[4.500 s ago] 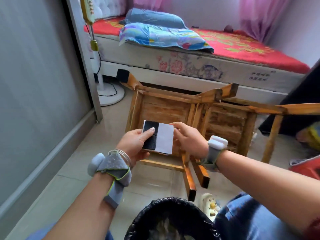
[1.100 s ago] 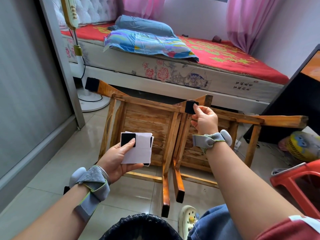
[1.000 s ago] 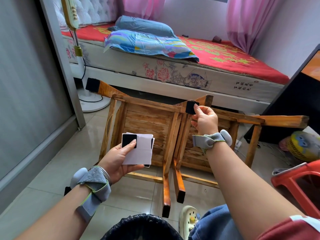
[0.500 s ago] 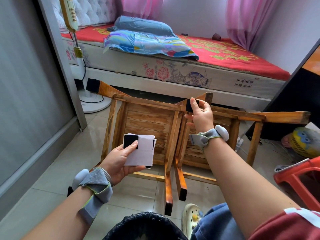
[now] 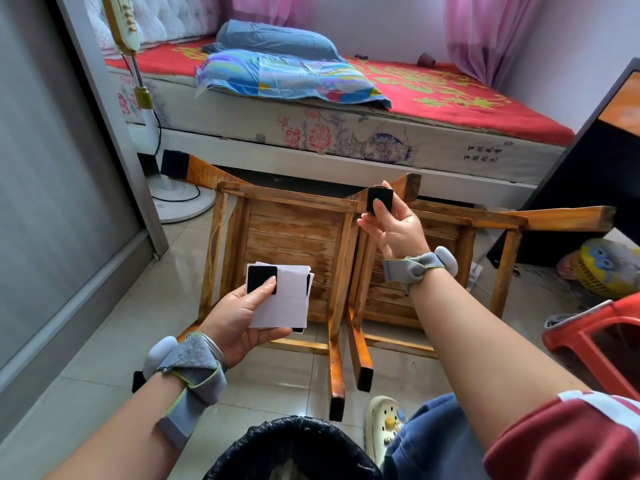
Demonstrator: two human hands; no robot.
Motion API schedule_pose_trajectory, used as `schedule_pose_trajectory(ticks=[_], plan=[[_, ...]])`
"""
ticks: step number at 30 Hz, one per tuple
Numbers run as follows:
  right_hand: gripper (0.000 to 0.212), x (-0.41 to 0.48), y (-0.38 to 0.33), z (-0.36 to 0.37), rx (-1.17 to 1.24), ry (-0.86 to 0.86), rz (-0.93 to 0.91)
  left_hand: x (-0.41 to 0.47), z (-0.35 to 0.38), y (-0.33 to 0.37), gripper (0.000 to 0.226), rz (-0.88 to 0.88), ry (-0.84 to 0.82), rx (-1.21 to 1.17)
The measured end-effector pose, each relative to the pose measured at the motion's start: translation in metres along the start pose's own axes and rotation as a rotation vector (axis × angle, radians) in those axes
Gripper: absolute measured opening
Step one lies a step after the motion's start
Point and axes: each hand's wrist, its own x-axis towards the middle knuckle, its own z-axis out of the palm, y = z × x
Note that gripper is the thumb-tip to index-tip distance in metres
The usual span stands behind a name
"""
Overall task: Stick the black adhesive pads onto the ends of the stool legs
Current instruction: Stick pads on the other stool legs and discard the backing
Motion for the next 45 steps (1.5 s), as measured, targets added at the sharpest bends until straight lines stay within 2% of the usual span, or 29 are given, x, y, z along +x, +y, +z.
schedule_pose_trajectory(ticks=[5,10,13,16,17,18,21,23,28,31,45], plan=[[0.050,0.001,0.000,0.000,-0.079,-0.041,-0.024,-0.002,0.003,0.003,0.029,-0.003,-0.012,-0.023],[0.055,-0.007,-0.001,0.011,-0.203,0.120,-0.047,-0.012,0.005,0.002,0.031,0.003,-0.006,-0.015],[0.067,-0.017,-0.005,0.018,-0.276,0.149,0.183,-0.018,0.004,0.003,0.039,0.024,-0.035,-0.007],[0.040,-0.040,-0.017,0.030,-0.292,-0.096,0.496,-0.021,0.003,0.006,0.046,0.044,-0.094,0.031],[0.043,-0.049,-0.019,0.035,-0.312,-0.185,0.525,-0.022,0.002,0.008,0.047,0.044,-0.111,0.039],[0.050,-0.056,-0.021,0.038,-0.388,-0.262,0.479,-0.022,0.002,0.009,0.047,0.042,-0.137,0.048],[0.059,-0.073,-0.021,0.046,-0.881,-0.395,0.016,-0.025,0.003,0.010,0.039,0.018,-0.222,0.116],[0.055,-0.079,-0.021,0.052,-0.983,-0.434,-0.115,-0.027,0.004,0.010,0.037,0.001,-0.260,0.182],[0.051,-0.083,-0.020,0.059,-0.991,-0.668,-0.086,-0.032,0.003,0.008,0.032,0.001,-0.280,0.248],[0.043,-0.086,-0.023,0.060,-0.945,-0.750,-0.112,-0.032,0.003,0.010,0.033,0.007,-0.278,0.266],[0.030,-0.087,-0.016,0.060,-1.026,-0.743,-0.244,-0.032,0.001,0.006,0.029,0.032,-0.247,0.356]])
